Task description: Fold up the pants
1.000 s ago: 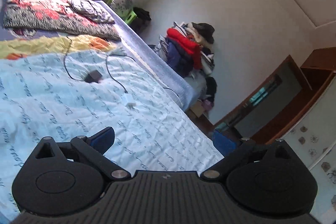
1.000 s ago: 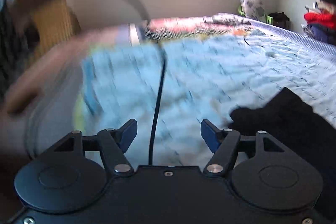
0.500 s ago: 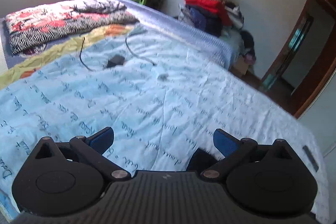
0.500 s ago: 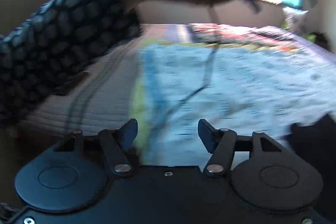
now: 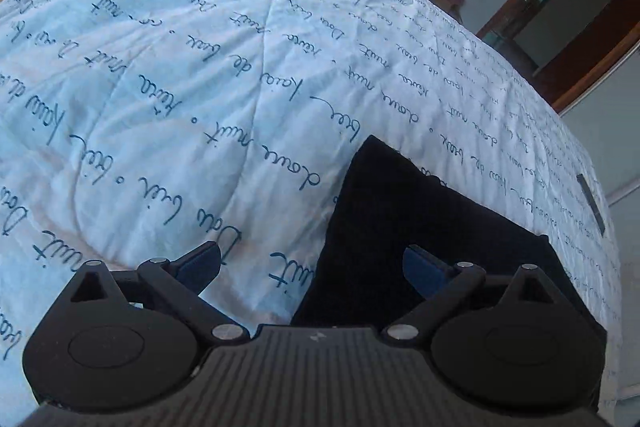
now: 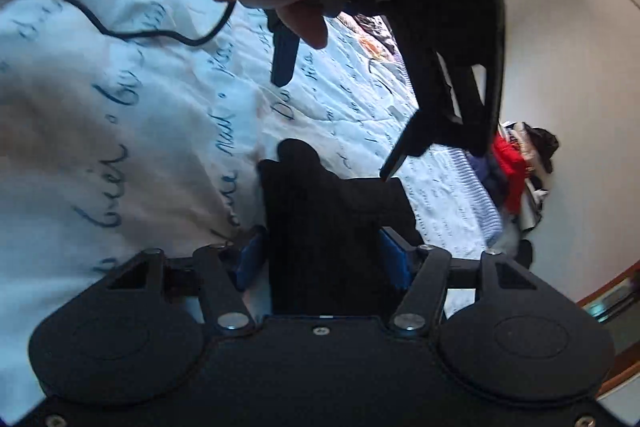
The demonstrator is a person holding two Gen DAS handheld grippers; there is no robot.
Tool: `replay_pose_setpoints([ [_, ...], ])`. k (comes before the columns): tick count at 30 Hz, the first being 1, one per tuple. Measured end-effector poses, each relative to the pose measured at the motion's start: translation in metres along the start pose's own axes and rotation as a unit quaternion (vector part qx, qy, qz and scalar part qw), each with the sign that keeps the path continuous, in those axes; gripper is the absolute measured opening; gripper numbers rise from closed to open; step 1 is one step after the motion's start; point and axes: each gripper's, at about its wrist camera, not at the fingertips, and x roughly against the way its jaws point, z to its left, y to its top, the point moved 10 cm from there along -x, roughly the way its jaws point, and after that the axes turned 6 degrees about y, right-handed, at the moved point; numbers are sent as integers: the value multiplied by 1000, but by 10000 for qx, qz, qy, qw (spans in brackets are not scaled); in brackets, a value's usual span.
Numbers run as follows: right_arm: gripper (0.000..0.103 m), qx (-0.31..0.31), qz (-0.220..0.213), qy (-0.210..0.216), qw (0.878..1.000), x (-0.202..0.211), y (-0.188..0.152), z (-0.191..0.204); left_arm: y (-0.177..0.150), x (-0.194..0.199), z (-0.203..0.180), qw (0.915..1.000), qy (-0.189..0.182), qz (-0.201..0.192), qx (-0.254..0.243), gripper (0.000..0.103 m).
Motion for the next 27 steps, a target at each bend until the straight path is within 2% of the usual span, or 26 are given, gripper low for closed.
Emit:
replay_pose_setpoints([
  [1,17,-77,0,68,9999,-3,0,1,3,-4,-5,9999,-128,29,93,99],
  [3,13,-346,-122,142,9992,-2,1,-1,3,-9,-8,9991,-347,64,217,99],
  [4,11,-672,-229,274,9971,3,1,-7,4,-12,-11,9985,-457,103,295,99],
  [7,9,-1831,-644,798,9777,15,-3,-35,4,-20,-19,9949,-848,230,486,99],
  [9,9,-2236,-864,917,9665,23,-5,-53,4,-23,-28,9898,-1236,310,637,99],
  [12,9,-2632,-1067,1055,9530,29,-7,-71,8,-28,-46,9775,-1842,394,949,97],
  [13,9,-2718,-1095,1091,9498,28,-7,-72,9,-32,-51,9751,-1924,442,1013,87],
  [14,9,-2764,-1116,1113,9480,27,-8,-71,9,-36,-54,9749,-1907,516,1028,56],
  [15,9,-2791,-1113,1133,9470,28,-10,-71,7,-42,-56,9771,-1775,617,998,38],
  [16,10,-2811,-1036,1200,9465,28,-12,-68,5,-47,-56,9820,-1499,674,928,34],
  [17,10,-2808,-996,1370,9447,32,-14,-65,3,-49,-56,9858,-1288,668,843,25],
  [19,12,-2895,-1226,1607,9356,53,-19,-64,0,-48,-58,9897,-1130,564,676,23],
  [21,12,-3291,-1383,1751,9175,72,-33,-73,0,-42,-61,9914,-1088,404,599,21],
  [23,12,-3916,-1319,1543,8975,76,-55,-94,0,-28,-65,9942,-960,143,456,20],
  [24,12,-4111,-1111,1298,8955,70,-68,-103,0,-19,-70,9960,-843,-32,303,20],
  [26,13,-4116,-722,837,9046,58,-87,-113,-3,4,-84,9975,-546,-447,-97,19],
  [27,13,-4106,-612,747,9067,53,-93,-114,-5,15,-92,9966,-463,-631,-265,19],
])
